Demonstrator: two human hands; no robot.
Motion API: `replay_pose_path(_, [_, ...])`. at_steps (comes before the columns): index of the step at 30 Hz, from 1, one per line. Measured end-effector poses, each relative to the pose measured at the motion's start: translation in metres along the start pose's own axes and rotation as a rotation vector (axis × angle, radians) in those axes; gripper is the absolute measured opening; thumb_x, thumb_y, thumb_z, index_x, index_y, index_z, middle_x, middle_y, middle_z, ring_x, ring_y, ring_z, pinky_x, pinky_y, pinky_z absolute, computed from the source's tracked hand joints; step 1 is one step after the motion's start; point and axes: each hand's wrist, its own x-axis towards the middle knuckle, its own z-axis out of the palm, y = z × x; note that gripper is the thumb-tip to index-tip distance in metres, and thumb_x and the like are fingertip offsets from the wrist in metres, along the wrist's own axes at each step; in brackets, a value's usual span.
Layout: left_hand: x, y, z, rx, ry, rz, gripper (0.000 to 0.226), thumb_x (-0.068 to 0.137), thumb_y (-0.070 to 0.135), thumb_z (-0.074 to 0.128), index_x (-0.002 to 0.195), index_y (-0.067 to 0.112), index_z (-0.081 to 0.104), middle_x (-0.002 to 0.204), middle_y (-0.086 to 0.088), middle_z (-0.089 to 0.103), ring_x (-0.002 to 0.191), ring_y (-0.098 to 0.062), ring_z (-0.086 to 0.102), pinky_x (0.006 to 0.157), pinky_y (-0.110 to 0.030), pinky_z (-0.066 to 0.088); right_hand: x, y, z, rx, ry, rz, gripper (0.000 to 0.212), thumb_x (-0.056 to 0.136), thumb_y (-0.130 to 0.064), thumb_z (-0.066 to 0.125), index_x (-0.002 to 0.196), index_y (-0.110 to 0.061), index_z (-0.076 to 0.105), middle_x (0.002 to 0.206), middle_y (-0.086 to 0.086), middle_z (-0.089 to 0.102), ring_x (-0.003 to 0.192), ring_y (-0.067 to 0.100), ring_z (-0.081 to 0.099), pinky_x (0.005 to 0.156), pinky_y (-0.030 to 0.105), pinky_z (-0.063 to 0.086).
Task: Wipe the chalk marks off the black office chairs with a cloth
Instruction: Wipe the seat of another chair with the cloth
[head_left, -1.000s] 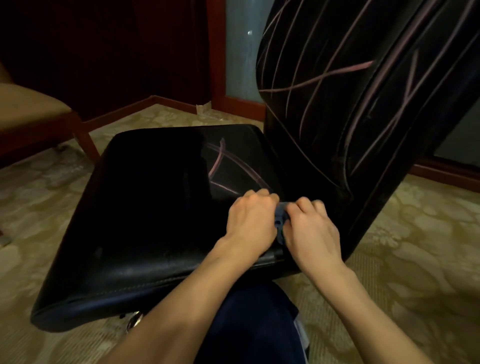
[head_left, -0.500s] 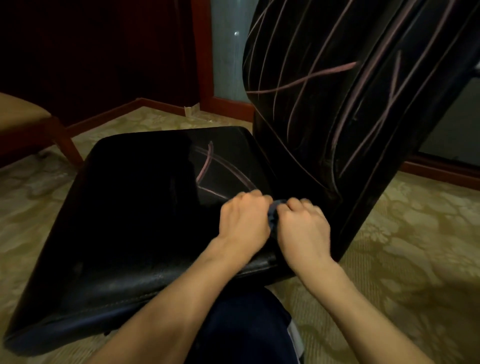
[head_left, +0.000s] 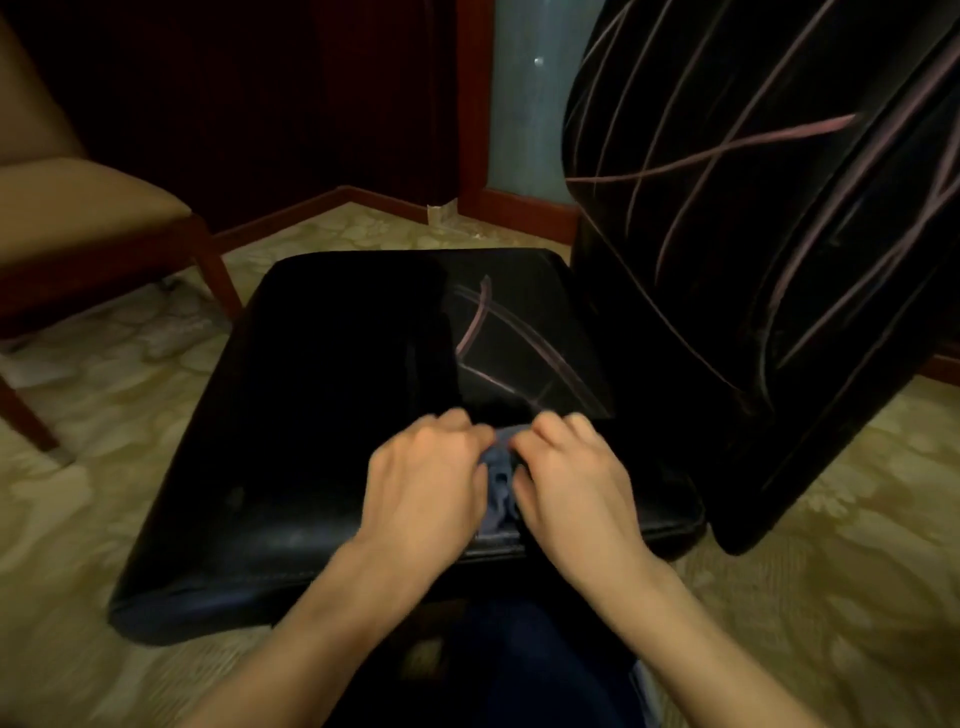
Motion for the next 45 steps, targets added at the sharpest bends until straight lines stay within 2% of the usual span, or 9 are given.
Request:
replay_pose_path(3, [0.035,-0.013,0.004,0.121,0.023,-0.107,0.023,0.093,0.025,0.053,0.113,0.028,0.064,0.11,0.001,0.06,0.105,-0.025,0.062,0.075,-0.035,0.046,0.042,-0.008,0.019,-0.067,-0.009,0.054,0.031,0.079,-0.024,0.039,0.08,-0.014,0.068,0.081,0.006,0.059,0.076,0.033,0.058,0.061,0.037,0.048])
replay_pose_path(7, [0.059,-0.022,0.006,0.109,-0.019,-0.173,0.024,0.093,0.021,0.055,0.114,0.027,0.066,0.111,-0.002,0.061,0.104,-0.029,0.063,0.074,-0.035,0.046,0.069,-0.016,0.022,-0.109,-0.201,0.106,0.025,0.093,-0.016,0.051,0.113,-0.012,0.064,0.112,0.006,0.058,0.107,0.031,0.052,0.084,0.039,0.042])
replay_pose_path(11, [0.026,-0.023,-0.006,0.059,0.008,-0.146,0.021,0.092,0.028,0.056,0.11,0.028,0.065,0.108,0.001,0.06,0.102,-0.026,0.063,0.073,-0.032,0.044,0.046,-0.013,0.009,-0.038,-0.15,-0.02,0.012,0.079,-0.018,0.06,0.09,-0.013,0.064,0.095,0.006,0.059,0.089,0.031,0.056,0.067,0.036,0.045])
replay_pose_path(13, [0.004,-0.026,-0.011,0.085,0.011,-0.12,0.02,0.091,0.031,0.056,0.109,0.03,0.064,0.105,0.004,0.058,0.1,-0.022,0.063,0.071,-0.029,0.041,0.034,-0.016,0.008,-0.017,-0.144,-0.127,0.013,0.074,-0.025,0.052,0.078,-0.016,0.061,0.083,0.002,0.058,0.077,0.027,0.056,0.058,0.032,0.046])
replay_pose_path(16, [0.005,-0.033,-0.015,0.113,0.016,-0.127,0.02,0.094,0.032,0.054,0.112,0.031,0.062,0.105,0.006,0.056,0.099,-0.02,0.062,0.071,-0.029,0.04,0.041,-0.023,0.016,-0.002,-0.137,-0.151,0.011,0.073,-0.024,0.053,0.074,-0.017,0.062,0.077,0.0,0.058,0.07,0.025,0.056,0.054,0.03,0.046])
replay_pose_path(19, [0.03,-0.043,-0.012,0.172,-0.011,-0.165,0.02,0.094,0.029,0.055,0.111,0.03,0.064,0.105,0.004,0.058,0.097,-0.023,0.063,0.067,-0.029,0.036,0.06,-0.025,0.029,-0.012,-0.161,-0.084,0.017,0.067,-0.013,0.074,0.081,-0.012,0.064,0.084,0.006,0.061,0.077,0.03,0.058,0.06,0.034,0.05])
replay_pose_path(24, [0.085,-0.067,-0.001,0.216,0.003,-0.204,0.027,0.093,0.023,0.055,0.117,0.033,0.065,0.111,0.001,0.061,0.098,-0.028,0.065,0.067,-0.031,0.038,0.115,-0.025,0.05,-0.077,-0.188,-0.03,0.024,0.096,-0.016,0.049,0.119,-0.013,0.057,0.122,0.006,0.054,0.113,0.029,0.048,0.091,0.036,0.042])
replay_pose_path(33, [0.22,-0.113,0.038,0.164,-0.018,-0.138,0.028,0.091,0.019,0.061,0.116,0.029,0.065,0.116,-0.002,0.061,0.106,-0.029,0.062,0.071,-0.034,0.04,0.232,0.019,0.101,-0.167,-0.228,0.135,0.031,0.099,-0.017,0.048,0.128,-0.013,0.055,0.127,0.007,0.054,0.12,0.029,0.048,0.092,0.037,0.044])
replay_pose_path(45, [0.353,-0.134,0.075,0.026,-0.067,-0.163,0.035,0.088,0.015,0.067,0.122,0.021,0.068,0.122,-0.012,0.066,0.115,-0.033,0.062,0.088,-0.037,0.051,0.33,0.089,0.137,-0.194,-0.292,0.252,0.022,0.096,-0.019,0.051,0.115,-0.015,0.061,0.124,0.01,0.055,0.119,0.031,0.048,0.084,0.033,0.039])
